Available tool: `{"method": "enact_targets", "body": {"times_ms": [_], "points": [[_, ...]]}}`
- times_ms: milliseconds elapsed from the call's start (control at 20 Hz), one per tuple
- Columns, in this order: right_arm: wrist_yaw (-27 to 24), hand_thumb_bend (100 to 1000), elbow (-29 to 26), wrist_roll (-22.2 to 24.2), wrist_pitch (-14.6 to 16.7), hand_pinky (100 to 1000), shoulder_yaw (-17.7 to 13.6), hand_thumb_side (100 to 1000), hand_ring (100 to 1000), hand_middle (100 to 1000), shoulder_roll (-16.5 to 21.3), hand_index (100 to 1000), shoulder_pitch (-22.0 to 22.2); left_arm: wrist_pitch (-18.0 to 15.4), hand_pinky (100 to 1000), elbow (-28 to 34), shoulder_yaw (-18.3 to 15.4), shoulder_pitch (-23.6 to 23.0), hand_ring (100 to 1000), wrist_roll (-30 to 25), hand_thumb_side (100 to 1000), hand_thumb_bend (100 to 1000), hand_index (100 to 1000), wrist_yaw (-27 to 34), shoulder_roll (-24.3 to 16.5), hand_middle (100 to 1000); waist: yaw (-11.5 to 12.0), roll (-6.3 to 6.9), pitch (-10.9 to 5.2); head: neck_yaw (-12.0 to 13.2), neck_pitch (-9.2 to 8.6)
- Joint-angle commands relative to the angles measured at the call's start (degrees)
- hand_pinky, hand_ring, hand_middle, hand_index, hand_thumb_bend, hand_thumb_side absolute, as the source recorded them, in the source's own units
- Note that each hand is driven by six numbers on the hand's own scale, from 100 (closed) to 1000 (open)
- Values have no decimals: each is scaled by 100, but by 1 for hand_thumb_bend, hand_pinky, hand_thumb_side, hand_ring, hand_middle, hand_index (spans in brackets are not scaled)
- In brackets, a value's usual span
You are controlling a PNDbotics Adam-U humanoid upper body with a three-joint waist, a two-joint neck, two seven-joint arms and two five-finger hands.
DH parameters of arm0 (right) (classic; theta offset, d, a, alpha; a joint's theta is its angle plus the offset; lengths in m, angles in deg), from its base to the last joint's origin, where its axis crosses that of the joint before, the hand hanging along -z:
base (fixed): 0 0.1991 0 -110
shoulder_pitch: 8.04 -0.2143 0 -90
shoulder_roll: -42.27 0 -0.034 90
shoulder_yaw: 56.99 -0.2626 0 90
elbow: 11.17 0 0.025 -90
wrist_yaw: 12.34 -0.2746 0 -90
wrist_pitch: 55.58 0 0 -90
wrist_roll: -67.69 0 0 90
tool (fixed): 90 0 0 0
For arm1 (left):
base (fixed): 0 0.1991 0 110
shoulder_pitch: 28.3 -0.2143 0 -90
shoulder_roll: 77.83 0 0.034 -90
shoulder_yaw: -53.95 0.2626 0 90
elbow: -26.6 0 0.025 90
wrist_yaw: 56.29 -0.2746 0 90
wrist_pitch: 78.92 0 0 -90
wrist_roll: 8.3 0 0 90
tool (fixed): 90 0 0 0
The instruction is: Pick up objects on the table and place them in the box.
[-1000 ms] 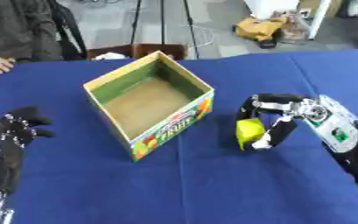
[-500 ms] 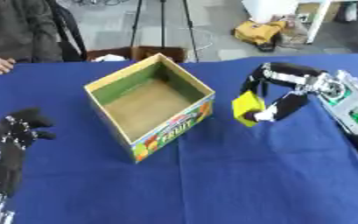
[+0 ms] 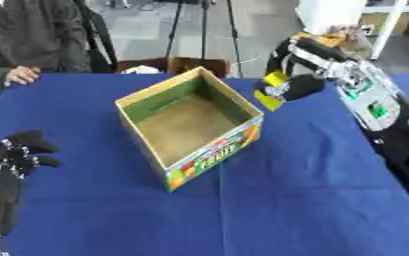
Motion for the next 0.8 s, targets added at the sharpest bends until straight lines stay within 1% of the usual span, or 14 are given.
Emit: {"method": "enact_targets", "body": {"times_ms": [50,250,450,500,550,600,650,800], "points": [[433,193,221,-173,60,501,-78,451,683,479,-203,591,-245,-4,574,140,77,140,658,-100,895,861,747,56,9,568,82,21,-63,-185,-111],[812,212,425,-258,179,514,-2,469,694,508,-597,624,-342,-2,574,158,138,203,658,-166,894,861,747,101,69,567,215,47,-24,-379,-108],[1233,262,418,-2,465,560,214,484,730,577,-859,690,-299,2,574,164,171,239,652,-207,893,862,746,124,107,566,248,67,-12,-480,-94],[1301,276,405,70,527,565,241,483,735,589,-897,699,-281,3,573,162,172,237,648,-209,893,862,747,127,113,566,245,68,-12,-482,-91],[1349,334,392,135,577,584,260,482,748,637,-921,730,-264,2,573,160,172,233,639,-208,893,862,746,131,118,565,239,67,-14,-481,-88],[1383,349,375,191,614,588,271,483,751,650,-931,736,-249,0,573,160,170,229,639,-207,893,862,746,134,119,565,230,65,-17,-477,-88],[1404,397,356,231,638,602,274,486,765,709,-932,762,-237,0,573,158,169,226,639,-207,893,862,746,135,116,565,218,64,-22,-469,-88],[1376,402,290,259,644,608,253,498,772,726,-908,781,-208,0,574,156,167,224,640,-210,893,862,746,131,105,565,170,55,-45,-439,-87]]}}
